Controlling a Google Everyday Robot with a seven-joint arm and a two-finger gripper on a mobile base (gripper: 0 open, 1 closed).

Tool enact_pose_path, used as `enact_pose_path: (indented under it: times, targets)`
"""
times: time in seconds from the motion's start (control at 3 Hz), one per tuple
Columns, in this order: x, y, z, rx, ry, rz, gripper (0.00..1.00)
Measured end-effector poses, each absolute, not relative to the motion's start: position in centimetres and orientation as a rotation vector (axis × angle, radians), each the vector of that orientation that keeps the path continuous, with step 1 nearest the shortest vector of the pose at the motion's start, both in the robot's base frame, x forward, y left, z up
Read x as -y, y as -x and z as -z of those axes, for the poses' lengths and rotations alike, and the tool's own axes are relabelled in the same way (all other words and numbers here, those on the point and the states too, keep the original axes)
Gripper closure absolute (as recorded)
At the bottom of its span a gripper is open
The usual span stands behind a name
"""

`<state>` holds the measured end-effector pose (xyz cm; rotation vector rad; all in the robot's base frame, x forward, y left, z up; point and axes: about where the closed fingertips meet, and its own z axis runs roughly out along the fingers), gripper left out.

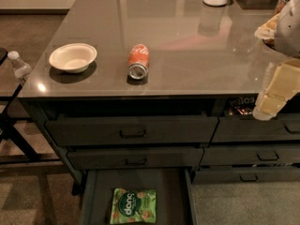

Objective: Pick green rice chip bag from bottom drawer and place on counter

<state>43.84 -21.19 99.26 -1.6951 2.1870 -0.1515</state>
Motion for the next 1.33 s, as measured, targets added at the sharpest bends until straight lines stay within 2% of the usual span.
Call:
enact_pose_path:
  times: [0.67,1.0,1.33]
  targets:
    - [20.9,-43.4,-98.5,-2.182,1.693,0.126,0.00]
    - [18.9,-41.9,-95.5,-2.174,1.682,0.067,0.00]
    - [16.2,-40.3,-88.6,-2.196,1.734,-0.032,0.00]
